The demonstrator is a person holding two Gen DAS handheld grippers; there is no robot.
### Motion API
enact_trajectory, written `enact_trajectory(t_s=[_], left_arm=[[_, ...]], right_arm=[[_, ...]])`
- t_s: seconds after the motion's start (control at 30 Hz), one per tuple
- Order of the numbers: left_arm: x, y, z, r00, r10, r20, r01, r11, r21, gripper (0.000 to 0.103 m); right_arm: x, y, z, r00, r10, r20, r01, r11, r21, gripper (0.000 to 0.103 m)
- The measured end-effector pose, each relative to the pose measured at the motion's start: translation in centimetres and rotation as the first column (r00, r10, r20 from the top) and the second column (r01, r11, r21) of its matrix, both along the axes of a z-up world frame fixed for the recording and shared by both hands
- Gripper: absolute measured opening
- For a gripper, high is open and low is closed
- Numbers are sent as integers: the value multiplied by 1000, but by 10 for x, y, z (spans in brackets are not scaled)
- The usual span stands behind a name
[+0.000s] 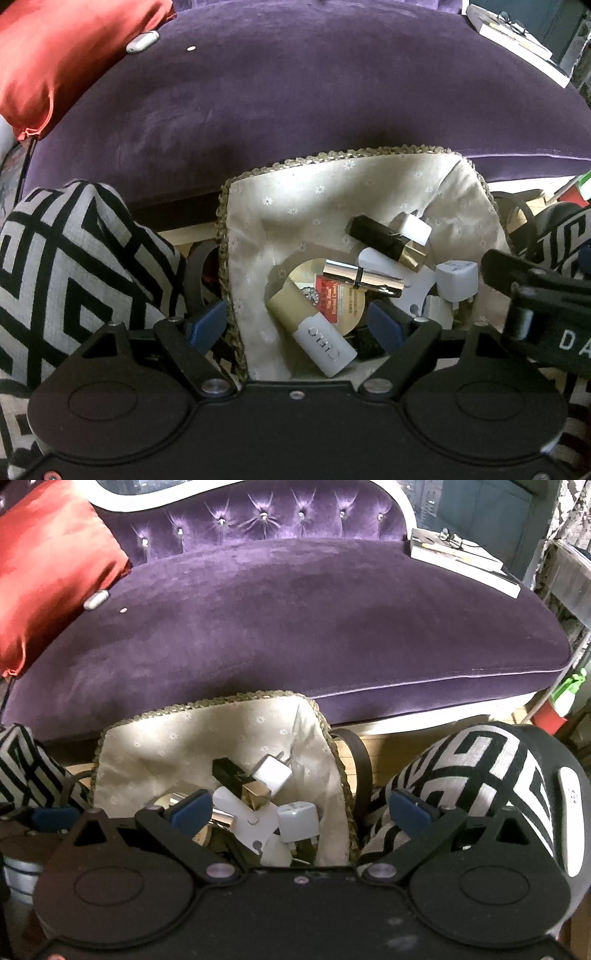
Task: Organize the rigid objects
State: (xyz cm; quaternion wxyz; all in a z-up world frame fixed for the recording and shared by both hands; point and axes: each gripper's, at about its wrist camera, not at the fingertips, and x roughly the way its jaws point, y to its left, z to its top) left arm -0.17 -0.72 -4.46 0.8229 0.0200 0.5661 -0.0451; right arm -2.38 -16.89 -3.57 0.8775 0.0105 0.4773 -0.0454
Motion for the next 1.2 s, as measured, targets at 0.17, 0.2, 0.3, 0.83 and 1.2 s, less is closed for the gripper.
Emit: enact_trajectory(t_s=[0.17, 0.2, 0.3, 0.83, 1.2], left_arm=[[-1, -1, -1, 1000, -17, -2, 17, 1000, 17, 81], [-1, -2, -1, 1000, -20, -3, 20, 1000, 20, 81], [-1, -3, -3, 1000, -27, -6, 27, 999, 30, 81], [0, -6, -6, 999, -37, -12, 38, 998, 59, 81], [-1, -5, -6, 999, -39, -13, 39, 998, 58, 81]], right_arm=[[1, 0, -2, 1000, 6, -16, -7, 1000, -18, 103], [1, 0, -3, 1000, 7, -20, -7, 1000, -22, 103], [2, 2, -4, 1000, 10, -30, -11, 999, -37, 103], [4, 3, -7, 999, 14, -46, -17, 997, -71, 103], [4, 3, -7, 999, 14, -46, -17, 997, -71, 103]])
